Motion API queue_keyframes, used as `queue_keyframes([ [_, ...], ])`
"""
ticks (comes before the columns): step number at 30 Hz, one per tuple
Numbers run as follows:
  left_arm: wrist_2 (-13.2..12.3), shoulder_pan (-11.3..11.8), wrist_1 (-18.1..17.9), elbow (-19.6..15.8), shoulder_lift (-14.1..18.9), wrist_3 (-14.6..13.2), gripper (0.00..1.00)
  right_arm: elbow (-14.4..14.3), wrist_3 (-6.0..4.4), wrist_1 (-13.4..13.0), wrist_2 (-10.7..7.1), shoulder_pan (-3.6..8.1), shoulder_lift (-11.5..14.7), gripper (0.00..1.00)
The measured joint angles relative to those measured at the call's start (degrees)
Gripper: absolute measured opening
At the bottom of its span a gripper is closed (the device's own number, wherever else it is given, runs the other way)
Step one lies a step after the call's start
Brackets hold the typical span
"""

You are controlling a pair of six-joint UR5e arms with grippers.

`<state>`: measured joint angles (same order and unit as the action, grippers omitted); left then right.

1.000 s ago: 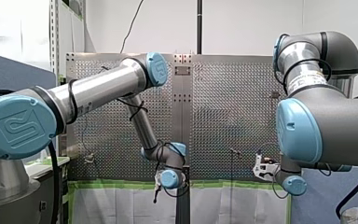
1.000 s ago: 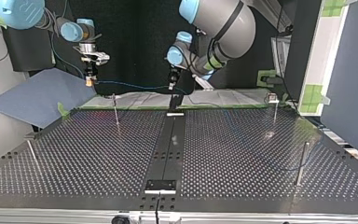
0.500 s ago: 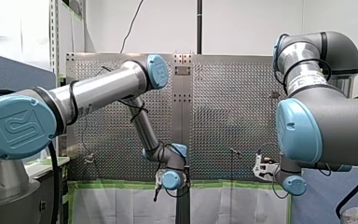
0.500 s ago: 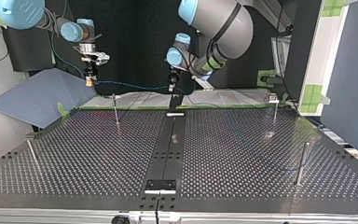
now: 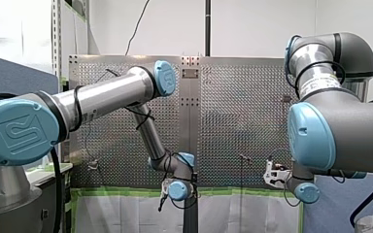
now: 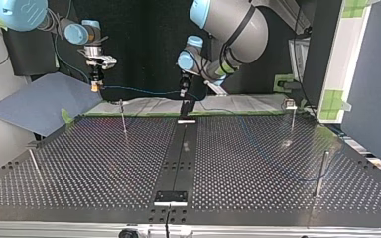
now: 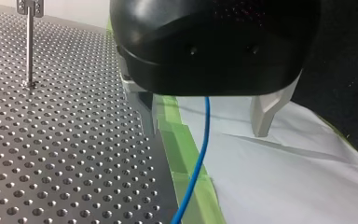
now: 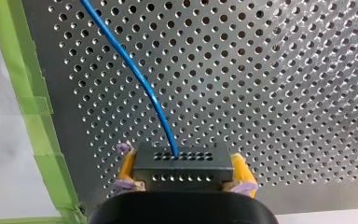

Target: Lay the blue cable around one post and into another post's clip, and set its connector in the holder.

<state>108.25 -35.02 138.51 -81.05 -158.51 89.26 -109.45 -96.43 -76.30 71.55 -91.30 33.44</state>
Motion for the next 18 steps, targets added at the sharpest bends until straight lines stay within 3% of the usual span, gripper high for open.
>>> queue_keyframes([
  [18, 1.7, -0.1, -0.2, 2.0, 0.0, 0.0, 1.00, 0.0, 0.00, 0.0, 0.18, 0.02, 0.0, 0.36],
])
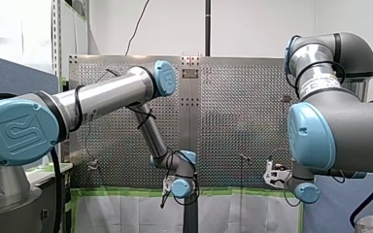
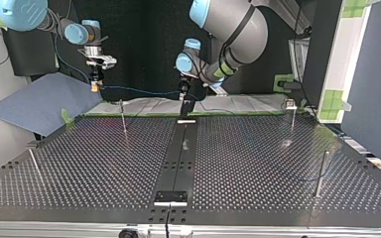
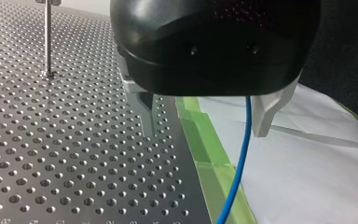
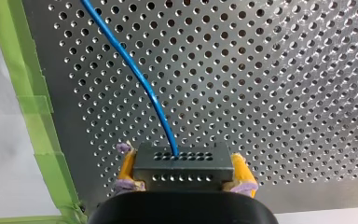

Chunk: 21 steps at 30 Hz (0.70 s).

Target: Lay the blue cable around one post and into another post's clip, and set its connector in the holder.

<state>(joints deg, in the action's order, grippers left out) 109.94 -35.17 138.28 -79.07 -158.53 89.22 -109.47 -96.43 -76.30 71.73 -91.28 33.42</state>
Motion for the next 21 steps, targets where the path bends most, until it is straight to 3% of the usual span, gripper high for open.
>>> queue_keyframes([
  [21, -3.5, 0.3, 1.3, 0.9, 0.1, 0.5, 1.00, 0.0, -0.15, -0.1, -0.09, 0.21, 0.0, 0.36],
])
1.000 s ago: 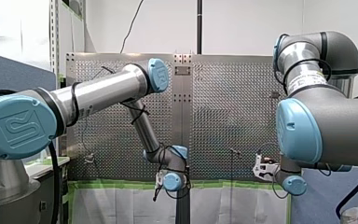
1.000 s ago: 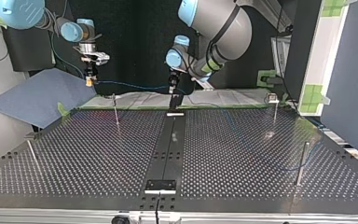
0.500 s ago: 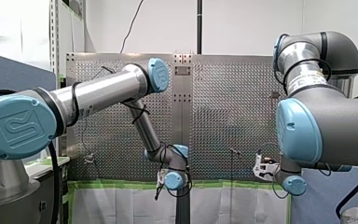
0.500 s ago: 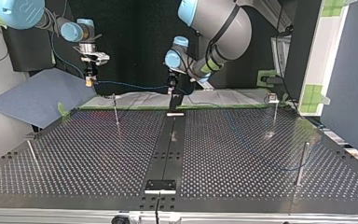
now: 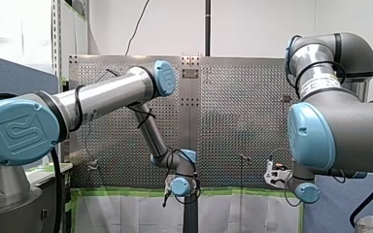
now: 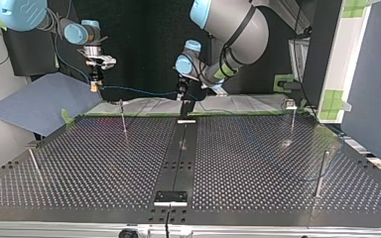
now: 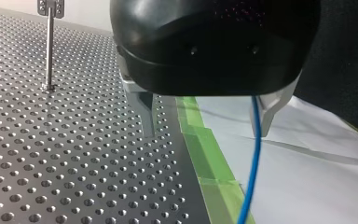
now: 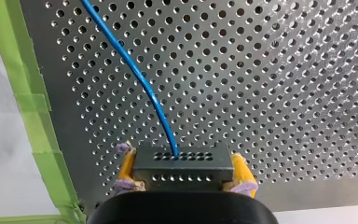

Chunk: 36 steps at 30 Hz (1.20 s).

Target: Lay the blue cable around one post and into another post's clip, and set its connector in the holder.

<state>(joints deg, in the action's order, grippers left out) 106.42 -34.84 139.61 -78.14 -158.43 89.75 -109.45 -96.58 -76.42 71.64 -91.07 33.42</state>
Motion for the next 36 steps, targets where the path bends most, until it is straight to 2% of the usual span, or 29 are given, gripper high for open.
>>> queue_keyframes([
  [1, 0.0, 0.0, 0.0, 0.1, 0.0, 0.0, 0.97, 0.0, 0.02, 0.0, 0.00, -0.01, 0.0, 0.36],
  [2, 0.0, 0.0, 0.0, 0.2, 0.0, 0.1, 0.87, 0.0, 0.04, 0.1, 0.00, 0.00, 0.0, 0.36],
  [3, -0.1, 0.0, 0.0, 0.3, 0.0, 0.1, 0.87, 0.0, 0.05, 0.1, 0.00, -0.01, 0.0, 0.36],
  [5, -0.1, 0.1, 0.0, 0.4, 0.0, 0.1, 0.74, 0.0, 0.06, 0.1, 0.00, 0.03, 0.0, 0.36],
  [7, -0.4, 0.1, 0.1, 0.4, 0.0, 0.1, 0.71, 0.0, 0.04, 0.0, 0.00, 0.09, 0.0, 0.36],
  [16, -3.2, 0.5, 0.8, 0.4, 0.0, 0.1, 0.71, 0.1, -0.06, -0.1, 0.00, 0.49, 0.0, 0.36],
  [17, -3.4, 0.5, 0.8, 0.4, 0.0, 0.1, 0.67, 0.1, -0.06, -0.2, 0.00, 0.55, 0.0, 0.36],
  [19, -3.8, 0.5, 0.9, 0.4, 0.0, 0.1, 0.67, 0.1, -0.08, -0.2, 0.05, 0.66, 0.0, 0.36],
  [20, -3.9, 0.5, 1.0, 0.4, 0.0, 0.1, 0.63, 0.1, -0.09, -0.2, 0.14, 0.75, 0.0, 0.36],
  [21, -4.1, 0.5, 1.1, 0.4, 0.0, 0.1, 0.63, 0.1, -0.10, -0.2, 0.22, 0.81, 0.0, 0.36],
  [23, -4.4, 0.5, 1.4, 0.4, 0.0, 0.0, 0.55, 0.1, -0.10, -0.1, 0.34, 0.94, -0.1, 0.36],
  [25, -4.8, 0.5, 1.7, 0.4, 0.0, 0.0, 0.55, 0.1, -0.10, -0.1, 0.40, 1.03, -0.1, 0.36],
  [26, -4.9, 0.5, 1.8, 0.4, 0.0, 0.0, 0.44, 0.1, -0.08, 0.0, 0.44, 1.06, -0.1, 0.36],
  [27, -5.1, 0.5, 1.9, 0.4, 0.0, 0.0, 0.44, 0.1, -0.06, 0.0, 0.45, 1.08, -0.1, 0.36],
  [29, -5.3, 0.5, 1.9, 0.4, 0.0, 0.0, 0.37, 0.1, 0.01, 0.1, 0.48, 1.09, -0.1, 0.36],
  [36, -5.1, 0.6, 2.0, 0.4, 0.0, 0.0, 0.35, 0.1, 0.15, 0.2, 0.52, 1.11, -0.1, 0.36],
])
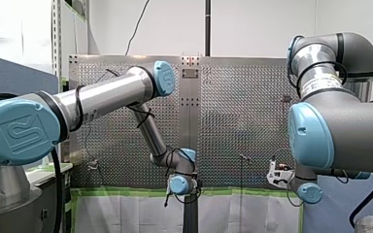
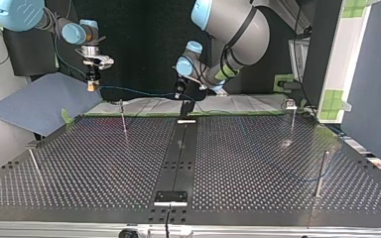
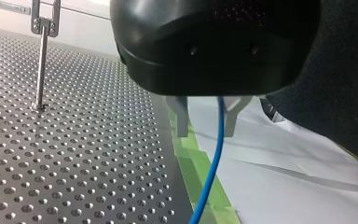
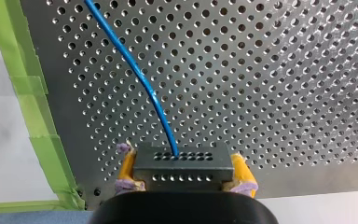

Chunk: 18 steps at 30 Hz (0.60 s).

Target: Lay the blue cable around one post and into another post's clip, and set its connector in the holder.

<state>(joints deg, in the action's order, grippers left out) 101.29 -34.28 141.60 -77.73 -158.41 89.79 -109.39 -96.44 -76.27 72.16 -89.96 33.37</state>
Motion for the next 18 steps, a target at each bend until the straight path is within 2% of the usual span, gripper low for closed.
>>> queue_keyframes([
  [2, 0.1, 0.0, 0.0, 0.0, 0.0, 0.0, 0.24, 0.0, 0.05, 0.0, 0.00, 0.00, 0.0, 0.36],
  [3, 0.2, 0.0, 0.0, 0.0, 0.0, 0.0, 0.24, 0.0, 0.05, 0.0, 0.01, 0.00, 0.0, 0.36],
  [5, 0.3, 0.0, 0.0, 0.0, 0.0, 0.0, 0.15, 0.0, 0.08, 0.0, 0.00, -0.03, 0.0, 0.36],
  [6, 0.3, 0.1, 0.0, 0.0, 0.0, 0.0, 0.15, 0.0, 0.08, 0.0, 0.01, -0.04, 0.0, 0.36],
  [8, 0.3, 0.1, 0.0, 0.0, 0.0, 0.1, 0.05, 0.0, 0.11, 0.0, 0.01, -0.11, 0.0, 0.36],
  [13, 0.2, 0.1, 0.0, 0.1, 0.0, 0.1, 0.00, 0.0, 0.28, 0.0, 0.01, -0.23, -0.1, 0.36],
  [18, 0.1, 0.2, 0.0, 0.0, 0.0, 0.1, 0.00, 0.0, 0.50, 0.1, 0.02, -0.26, -0.1, 0.36],
])
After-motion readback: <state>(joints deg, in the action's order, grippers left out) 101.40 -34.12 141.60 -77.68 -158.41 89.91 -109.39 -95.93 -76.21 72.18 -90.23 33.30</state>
